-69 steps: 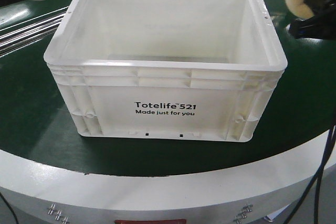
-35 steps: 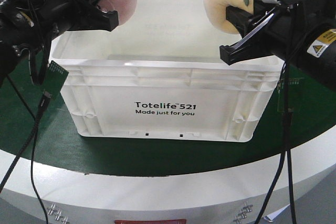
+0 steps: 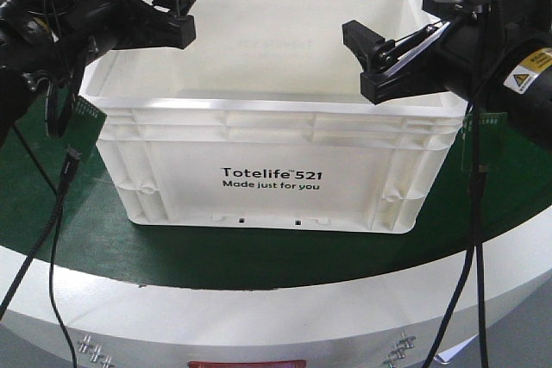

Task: Place moving items into box and shelve
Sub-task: 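Open both grippers to drop the plush toys into the crate, then move both grippers onto opposite crate rims and close on them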

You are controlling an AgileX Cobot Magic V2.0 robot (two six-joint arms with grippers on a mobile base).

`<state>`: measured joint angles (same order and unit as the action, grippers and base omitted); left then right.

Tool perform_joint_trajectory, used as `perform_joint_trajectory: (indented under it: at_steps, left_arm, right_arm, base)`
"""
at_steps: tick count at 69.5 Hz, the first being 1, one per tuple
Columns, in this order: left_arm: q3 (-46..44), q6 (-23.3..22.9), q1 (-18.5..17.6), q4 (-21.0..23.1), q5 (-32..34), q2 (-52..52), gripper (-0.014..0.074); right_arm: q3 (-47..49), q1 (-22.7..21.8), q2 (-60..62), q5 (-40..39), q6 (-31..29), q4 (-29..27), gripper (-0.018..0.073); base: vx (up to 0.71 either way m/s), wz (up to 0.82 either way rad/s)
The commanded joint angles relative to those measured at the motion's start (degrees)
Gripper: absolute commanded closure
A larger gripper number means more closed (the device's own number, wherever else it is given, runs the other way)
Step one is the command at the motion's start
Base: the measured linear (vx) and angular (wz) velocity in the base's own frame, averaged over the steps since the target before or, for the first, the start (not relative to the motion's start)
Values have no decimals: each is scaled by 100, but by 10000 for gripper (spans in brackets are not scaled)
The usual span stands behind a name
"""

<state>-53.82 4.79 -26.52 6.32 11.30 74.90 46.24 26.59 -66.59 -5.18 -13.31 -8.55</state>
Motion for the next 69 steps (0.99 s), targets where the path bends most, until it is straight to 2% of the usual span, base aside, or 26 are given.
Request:
perform_joint_trajectory:
  at_steps: [1,6,19,26,31,37,47,58,69]
  left_arm:
    - [-243,-7,53,135,247,-248,1]
    - [-243,74,289,135,45,-396,13]
    - [-243,135,1220,129,-795,-815,15]
    - [-243,139,1597,31,-1277,-941,15]
    - [-274,139,1801,31,-1516,-963,15]
    - [-440,134,1930,37,-1873,-957,15]
    - [-902,134,1986,37,-2367,-880,15]
    - [-1678,134,1986,37,-3359,-486,15]
    - [-2290,115,1986,41,-3999,-62,15]
  right_arm:
    - [181,-128,122,-544,31,-203,-103]
    - [181,-402,133,-484,17,-232,-80]
    - [187,-1407,262,74,13,-212,-48]
    - [222,-1726,355,347,13,-208,-39]
    - [507,-1832,337,1018,6,-201,-32]
    - [1120,-1826,193,1968,78,-183,-25]
    - [2437,-1826,-346,3377,658,-137,-6]
    - [3680,-1826,-1031,4585,1383,269,43]
    - [4642,-1826,-1682,5644,1624,336,77]
  base:
    - [0,0]
    - [0,0]
    - [0,0]
    - [0,0]
    - [0,0]
    - [0,0]
    - [0,0]
    - [0,0]
    - [0,0]
